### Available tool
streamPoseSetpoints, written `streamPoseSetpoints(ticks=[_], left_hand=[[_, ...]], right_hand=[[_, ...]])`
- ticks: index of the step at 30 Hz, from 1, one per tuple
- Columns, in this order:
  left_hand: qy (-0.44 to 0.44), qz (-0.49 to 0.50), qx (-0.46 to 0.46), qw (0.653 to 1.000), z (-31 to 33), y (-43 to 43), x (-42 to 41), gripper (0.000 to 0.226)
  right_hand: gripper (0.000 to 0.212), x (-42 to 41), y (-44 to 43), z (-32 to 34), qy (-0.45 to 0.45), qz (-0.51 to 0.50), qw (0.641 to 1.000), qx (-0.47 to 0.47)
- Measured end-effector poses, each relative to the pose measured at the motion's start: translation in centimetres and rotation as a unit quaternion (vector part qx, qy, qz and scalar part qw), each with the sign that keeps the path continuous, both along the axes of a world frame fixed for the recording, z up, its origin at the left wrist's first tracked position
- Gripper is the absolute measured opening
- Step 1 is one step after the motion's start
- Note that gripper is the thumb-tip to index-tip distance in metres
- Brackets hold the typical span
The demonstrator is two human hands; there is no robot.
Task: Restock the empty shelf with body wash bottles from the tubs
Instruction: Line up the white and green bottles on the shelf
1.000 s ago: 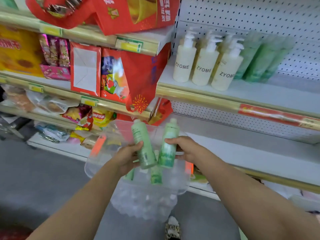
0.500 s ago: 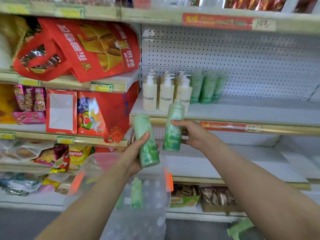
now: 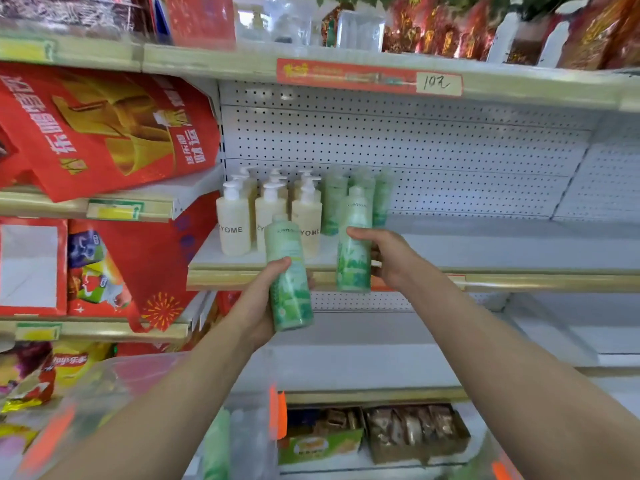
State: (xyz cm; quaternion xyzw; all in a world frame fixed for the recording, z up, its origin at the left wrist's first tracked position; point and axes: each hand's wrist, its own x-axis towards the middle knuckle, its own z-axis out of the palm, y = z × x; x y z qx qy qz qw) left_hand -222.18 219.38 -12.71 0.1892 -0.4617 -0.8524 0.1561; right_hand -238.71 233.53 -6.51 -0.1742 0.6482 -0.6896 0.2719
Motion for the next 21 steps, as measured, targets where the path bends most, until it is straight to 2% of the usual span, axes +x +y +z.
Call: streamPoseSetpoints(ticks=[4,7,11,14,21], left_hand=[[0.007,-0.023,-0.021,0.999,0.9,1.0,-4.6,0.045],[0.013,-0.033,-0.053,0.998,1.2,1.4,-8.3,0.056],[0.026,-0.049,-0.082,0.995,1.4,1.4,-13.3,0.06],[0.028,-0.023,-0.092,0.995,1.5,1.6,-16.4,0.054],[0.037,0.036,-0.063,0.997,0.9,1.9,-22.1,0.053]], right_hand=[[0.043,-5.6,0.9,0.3,0.012,-0.02,1.0,0.001],[0.041,-10.5,1.1,0.5,0.013,-0.039,0.999,-0.003],[0.04,-17.1,1.1,0.2,0.03,-0.055,0.998,0.004],[0.053,-21.4,0.8,-0.4,0.032,-0.059,0.998,0.009],[0.06,-27.9,-1.0,-3.1,0.055,-0.041,0.997,0.019]])
